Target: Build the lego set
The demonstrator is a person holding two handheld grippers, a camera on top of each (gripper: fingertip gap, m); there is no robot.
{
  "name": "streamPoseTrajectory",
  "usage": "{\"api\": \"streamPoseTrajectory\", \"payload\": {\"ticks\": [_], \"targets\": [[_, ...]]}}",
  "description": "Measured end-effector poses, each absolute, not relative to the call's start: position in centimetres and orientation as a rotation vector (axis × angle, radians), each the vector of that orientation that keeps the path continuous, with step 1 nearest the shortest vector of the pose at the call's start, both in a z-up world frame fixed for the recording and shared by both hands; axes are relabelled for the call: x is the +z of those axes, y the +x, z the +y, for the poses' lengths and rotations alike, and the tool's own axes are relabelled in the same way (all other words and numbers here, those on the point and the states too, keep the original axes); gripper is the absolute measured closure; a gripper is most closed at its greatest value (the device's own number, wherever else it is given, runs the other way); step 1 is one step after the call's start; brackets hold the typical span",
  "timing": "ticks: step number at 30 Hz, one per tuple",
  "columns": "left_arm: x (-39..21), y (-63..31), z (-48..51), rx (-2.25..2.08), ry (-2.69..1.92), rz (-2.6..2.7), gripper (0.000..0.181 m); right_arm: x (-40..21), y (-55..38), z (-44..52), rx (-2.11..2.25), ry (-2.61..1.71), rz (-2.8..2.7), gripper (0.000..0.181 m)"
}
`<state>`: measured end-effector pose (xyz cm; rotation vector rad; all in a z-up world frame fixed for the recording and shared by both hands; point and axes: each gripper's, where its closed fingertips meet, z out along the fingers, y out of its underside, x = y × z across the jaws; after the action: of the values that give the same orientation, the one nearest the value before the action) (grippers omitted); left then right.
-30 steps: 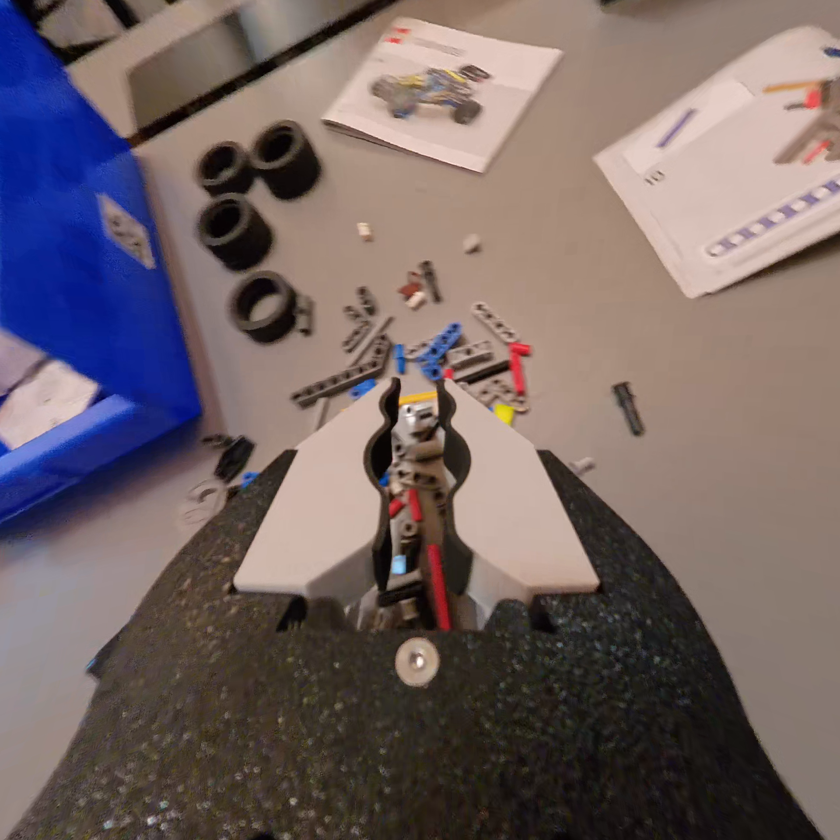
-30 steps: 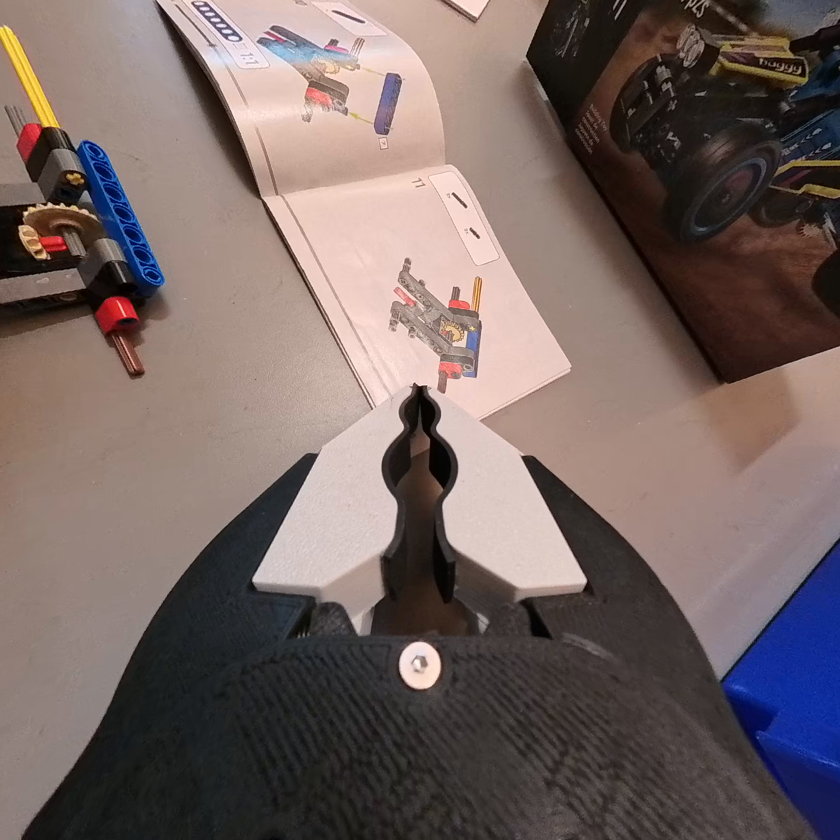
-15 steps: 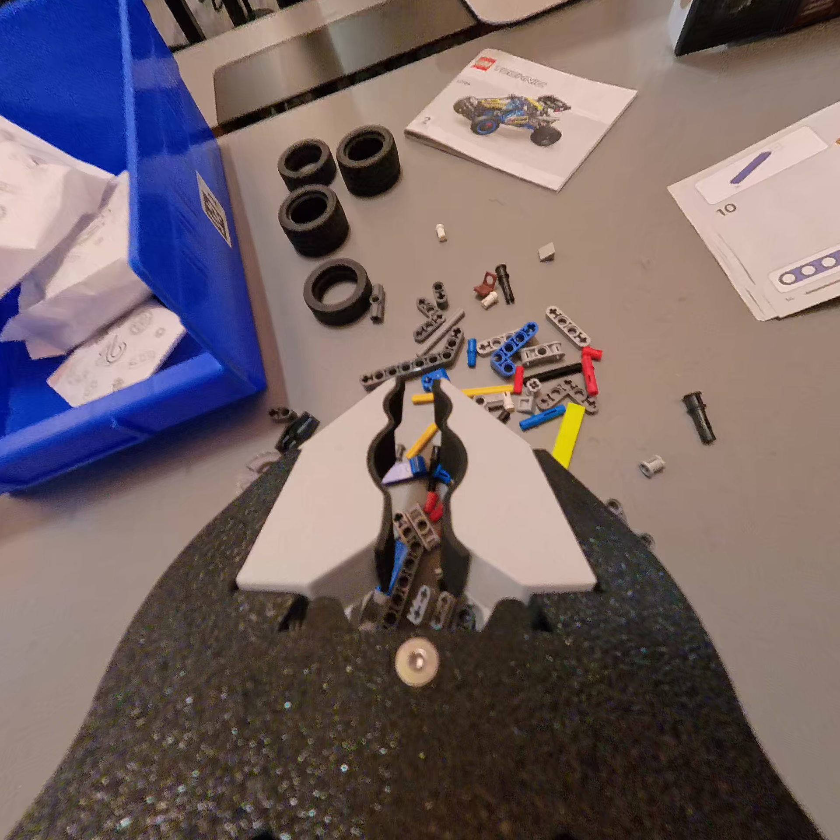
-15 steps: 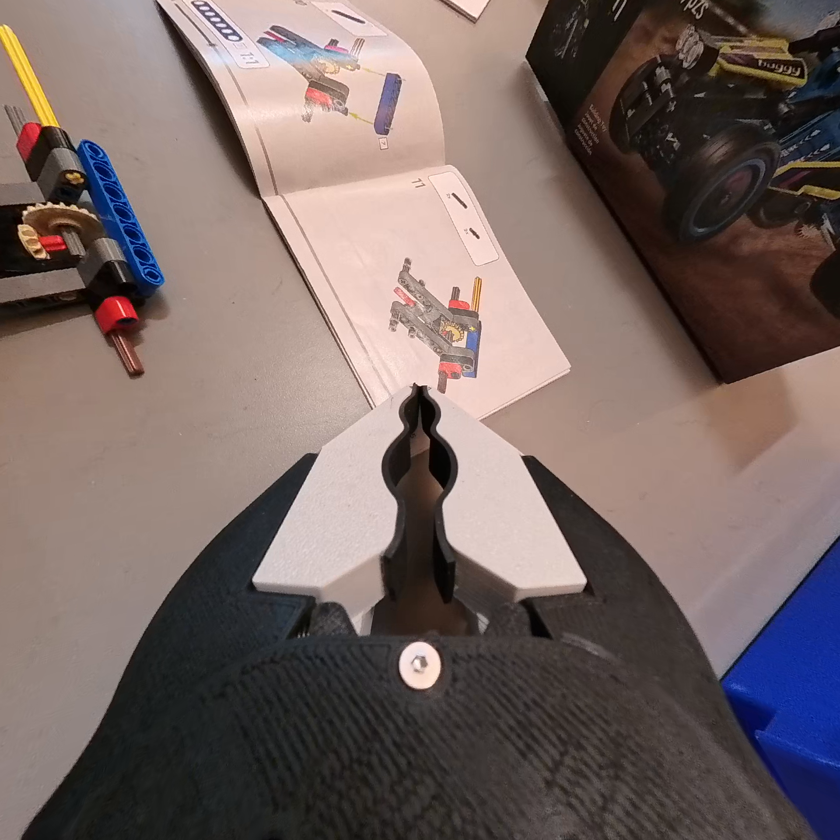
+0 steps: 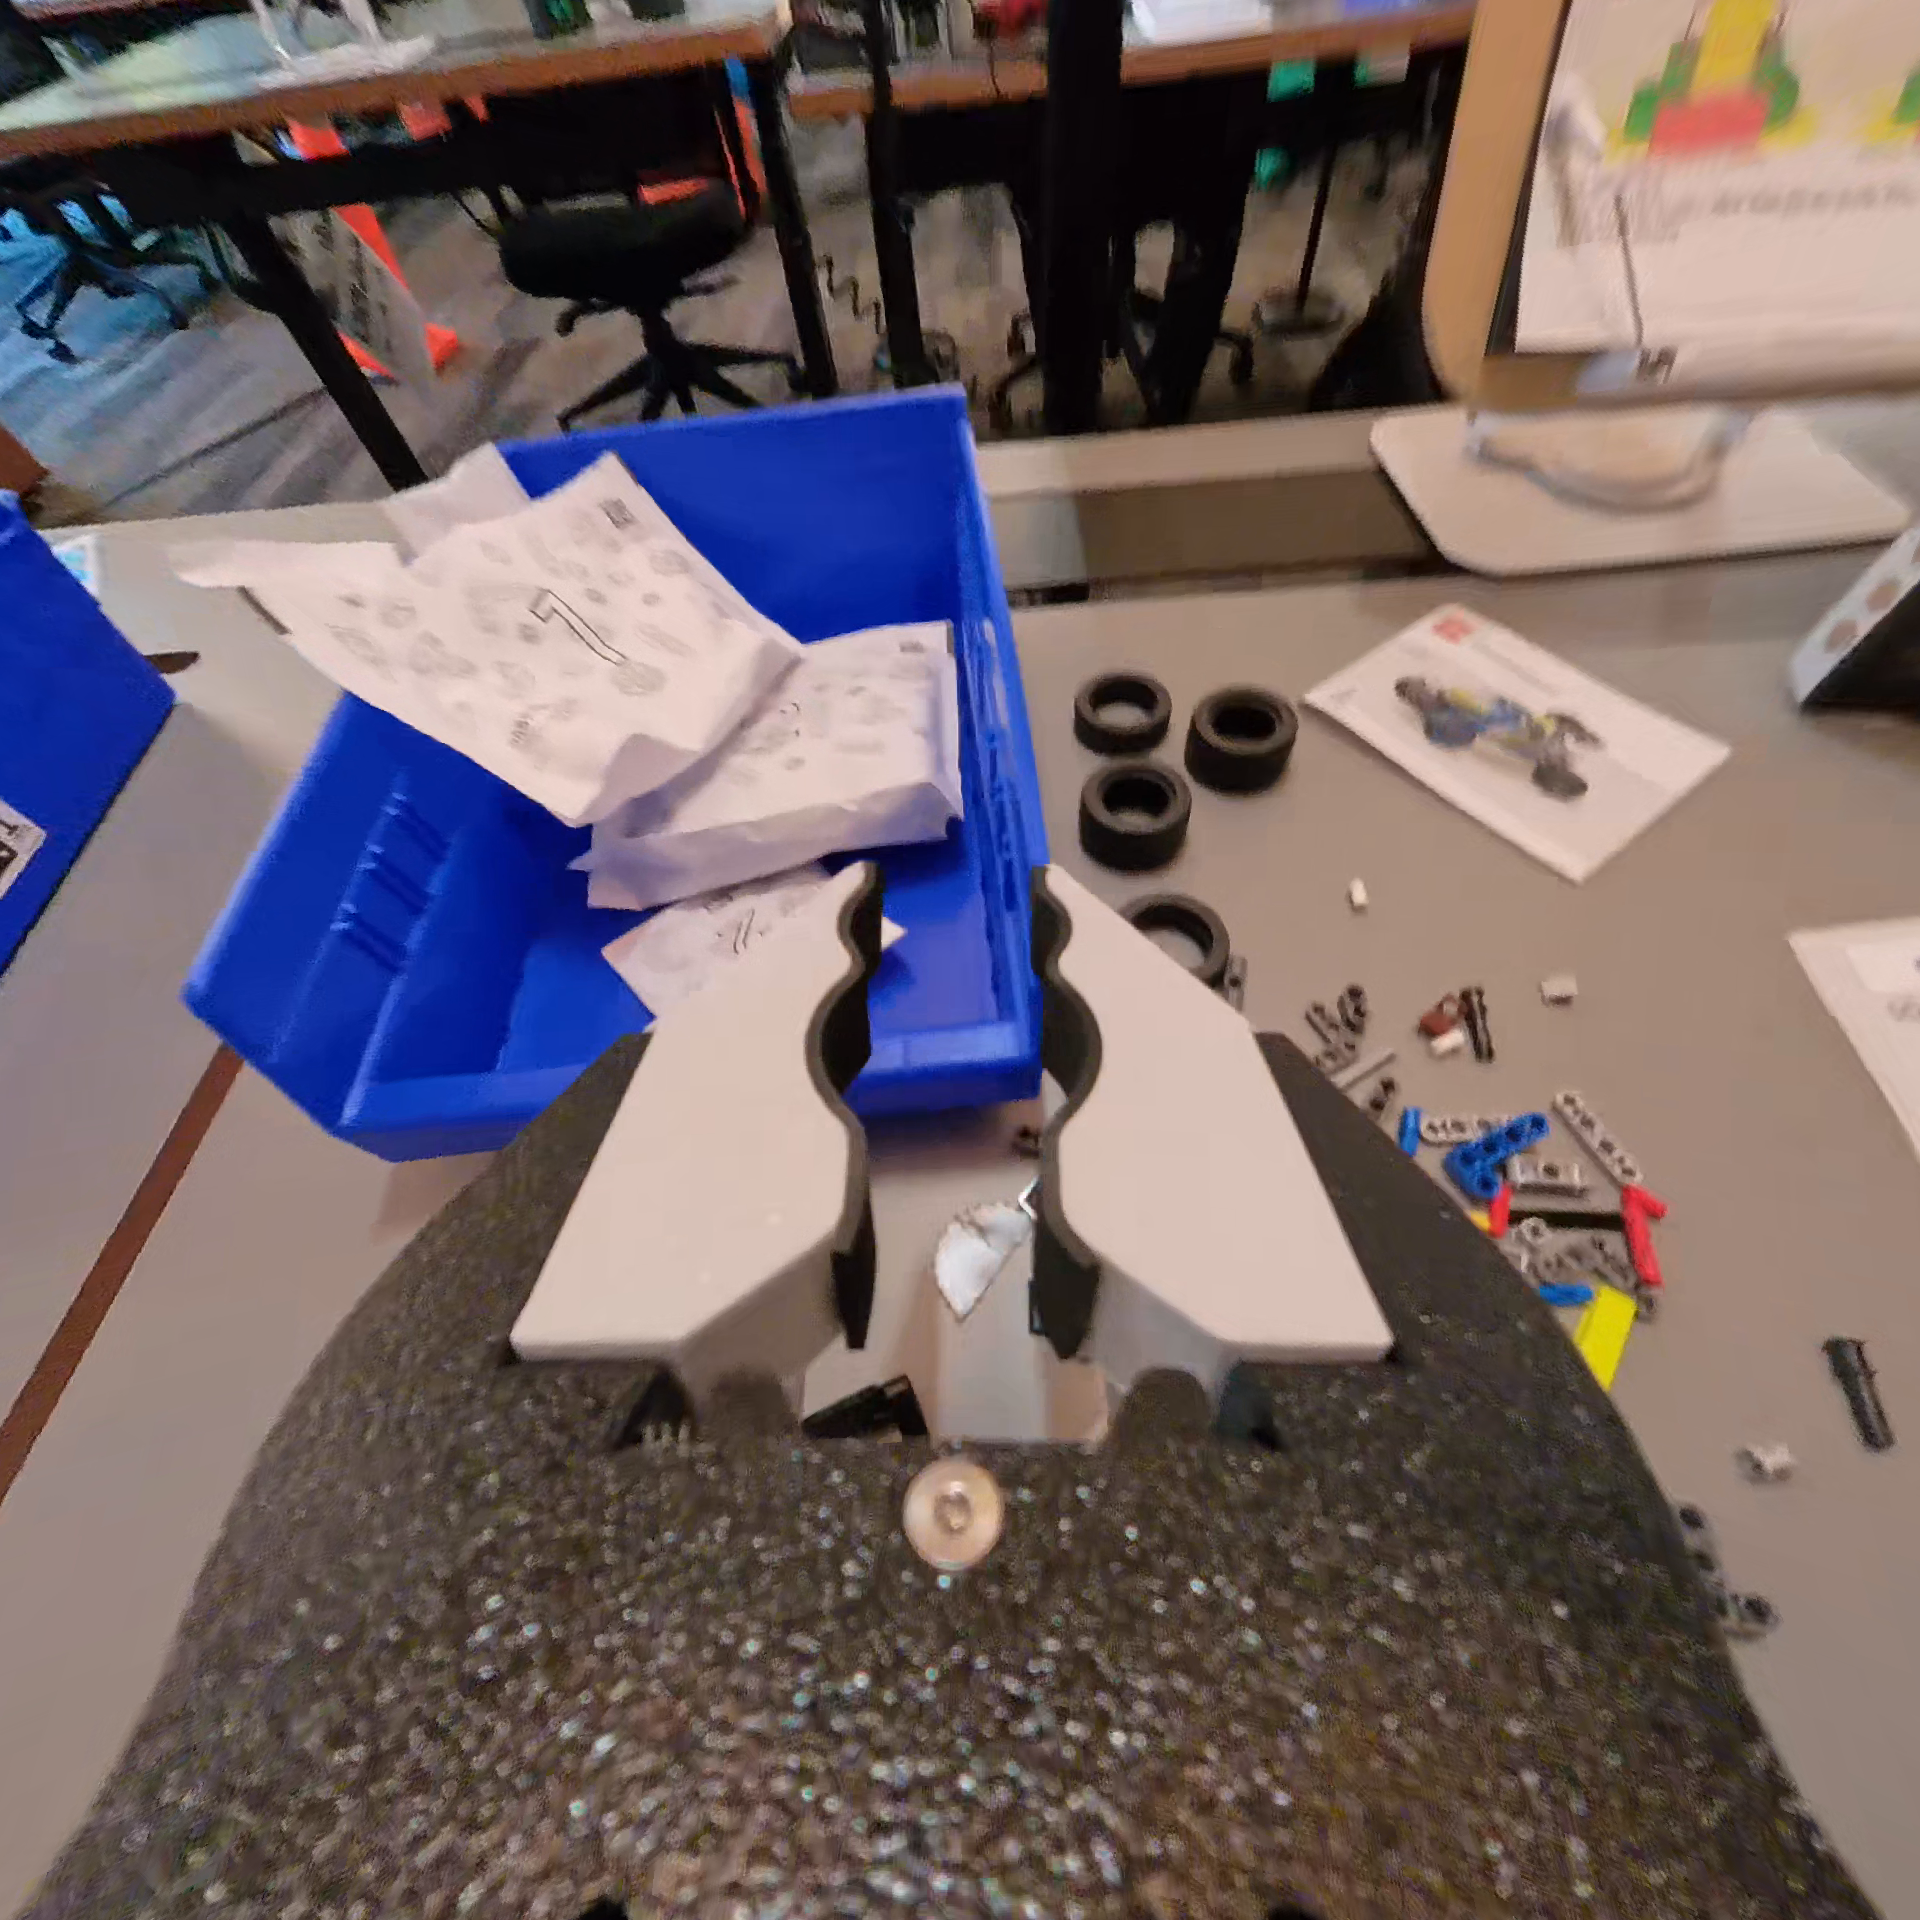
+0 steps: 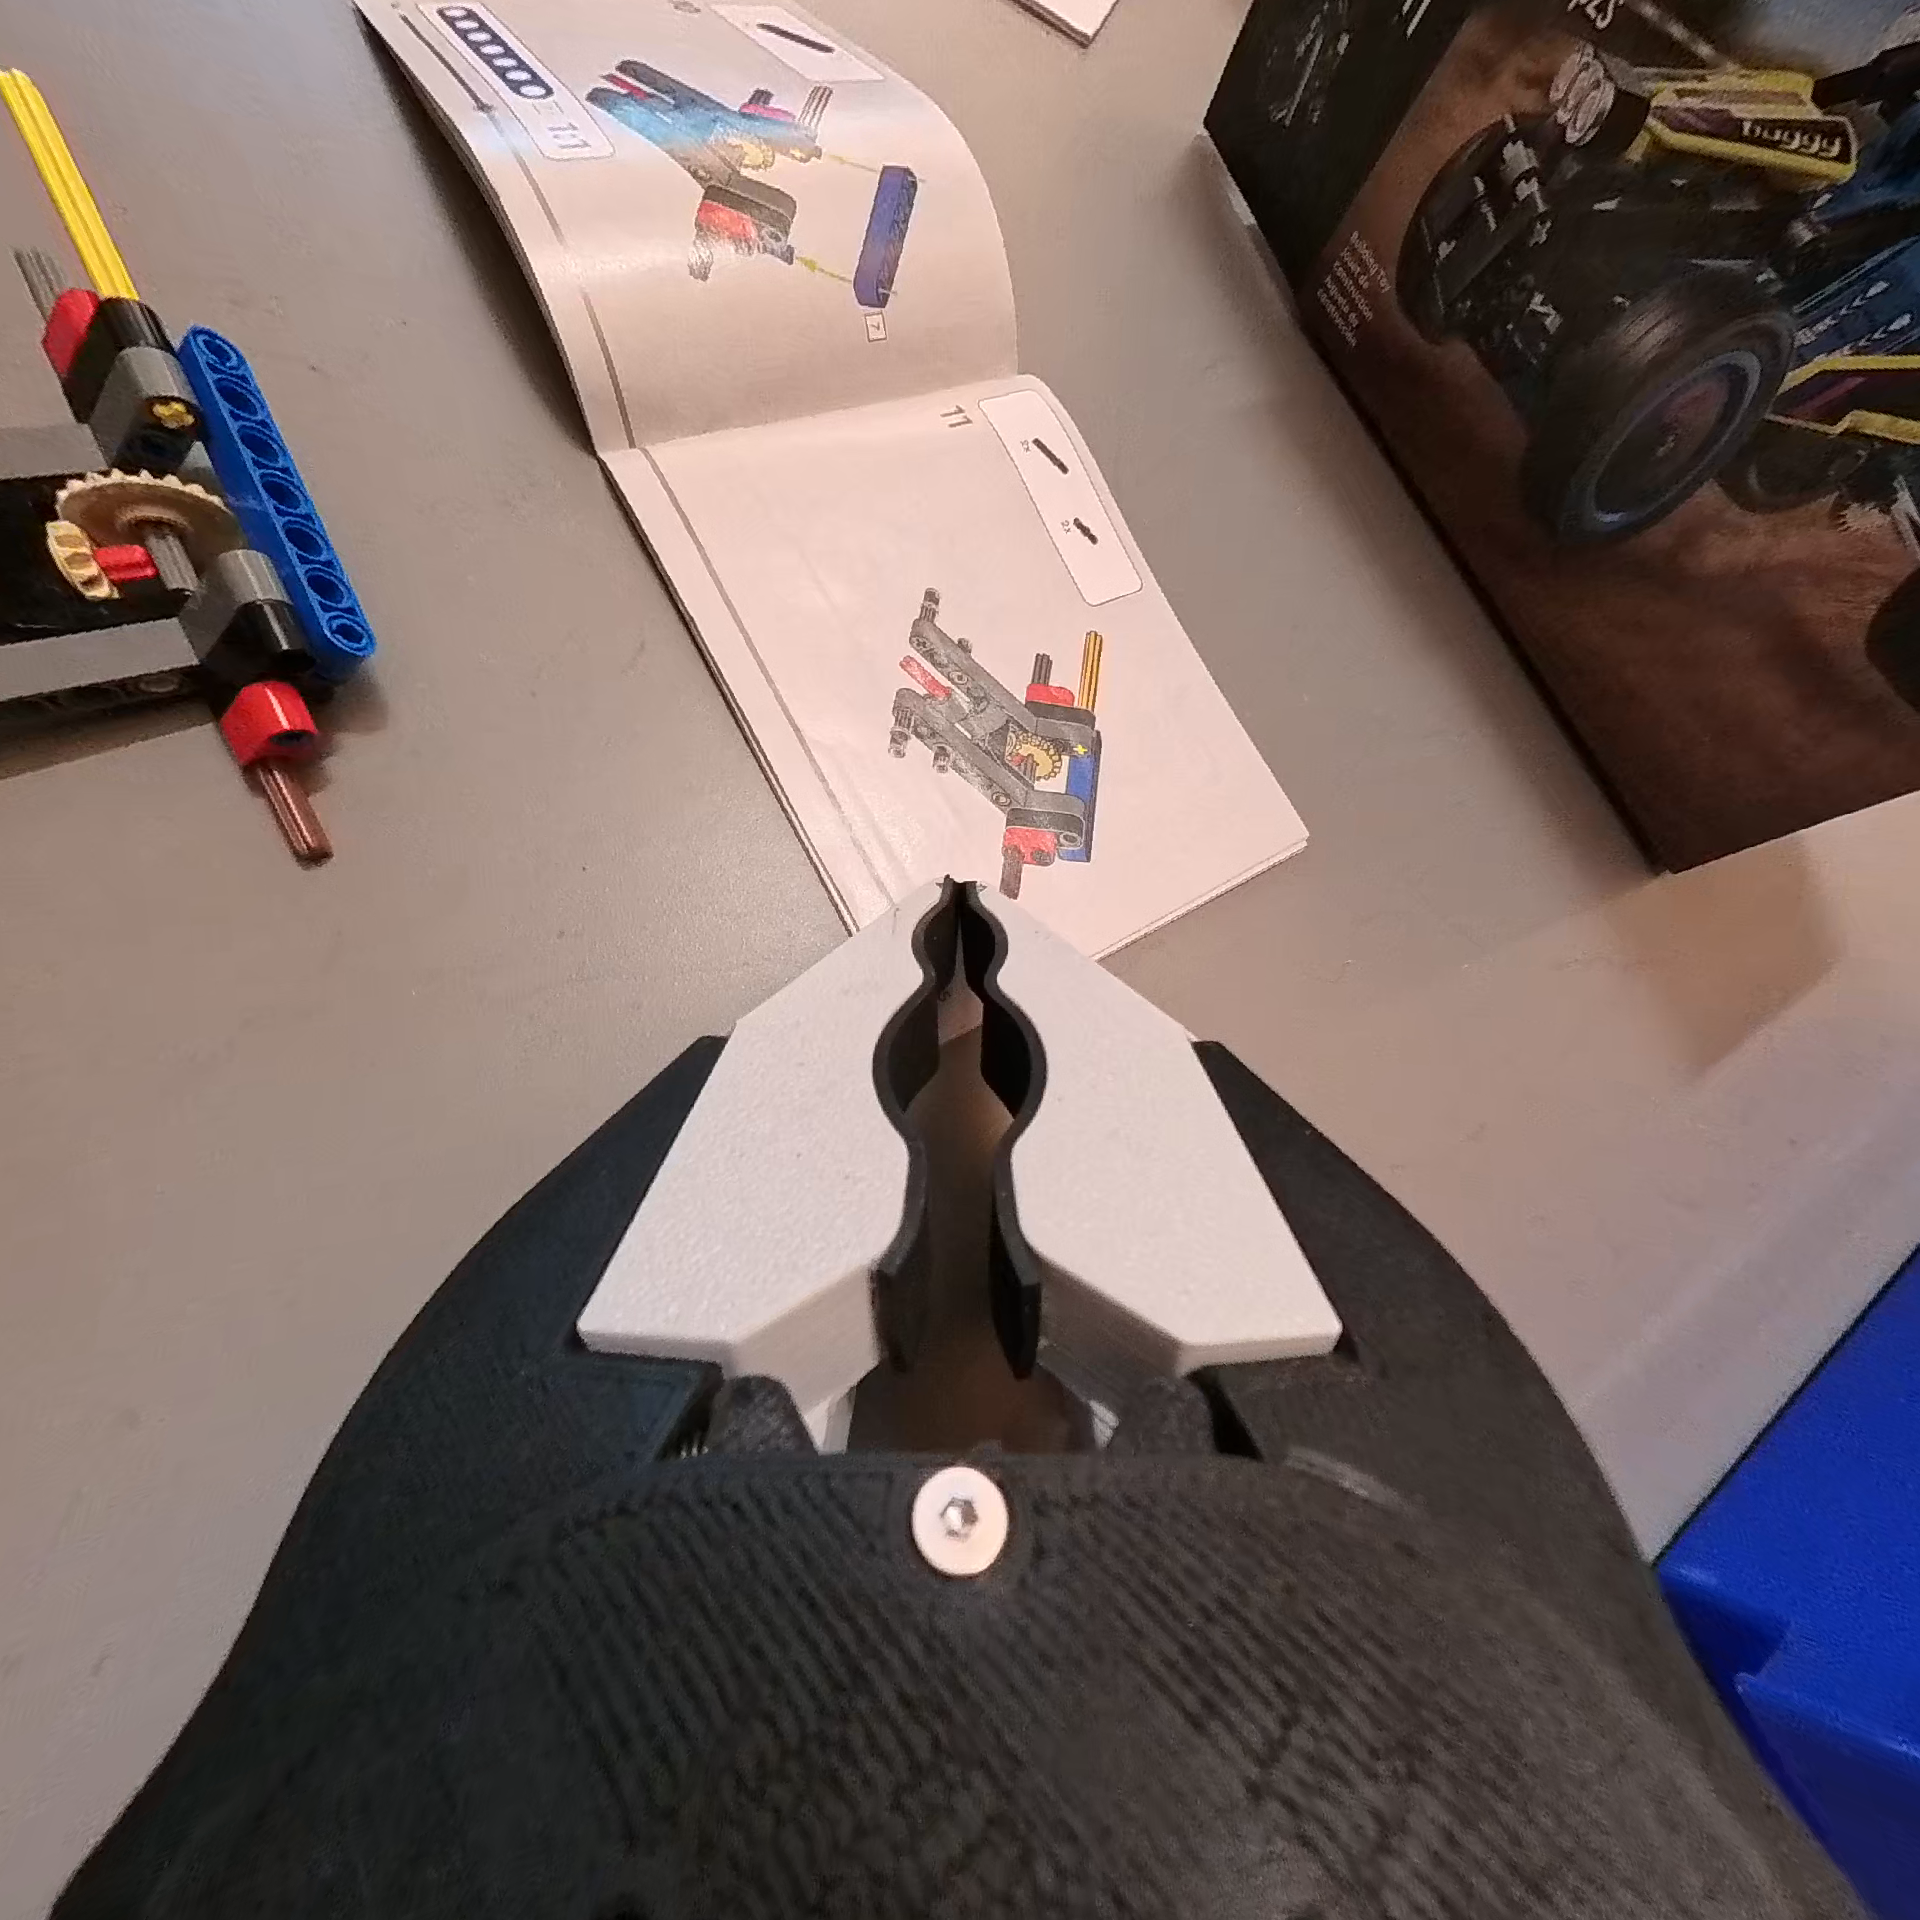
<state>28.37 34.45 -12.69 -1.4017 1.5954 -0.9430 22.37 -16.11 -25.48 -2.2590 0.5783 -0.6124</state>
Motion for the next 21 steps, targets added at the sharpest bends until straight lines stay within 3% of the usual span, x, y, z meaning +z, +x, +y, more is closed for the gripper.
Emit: {"api": "streamPoseTrajectory", "payload": {"ticks": [1,11,21], "targets": [[-12.2,28.2,34.6,-0.976,-1.398,1.562,0.158,-25.5,22.4,-16.1,-0.613,-2.259,0.578,0.181],[-12.0,26.4,35.4,-0.899,-1.362,1.564,0.16,-25.4,22.4,-16.1,-0.648,-2.261,0.565,0.181],[-16.1,26.0,34.7,-0.738,-1.386,1.805,0.163,-25.4,22.4,-16.1,-0.652,-2.262,0.565,0.181]]}}
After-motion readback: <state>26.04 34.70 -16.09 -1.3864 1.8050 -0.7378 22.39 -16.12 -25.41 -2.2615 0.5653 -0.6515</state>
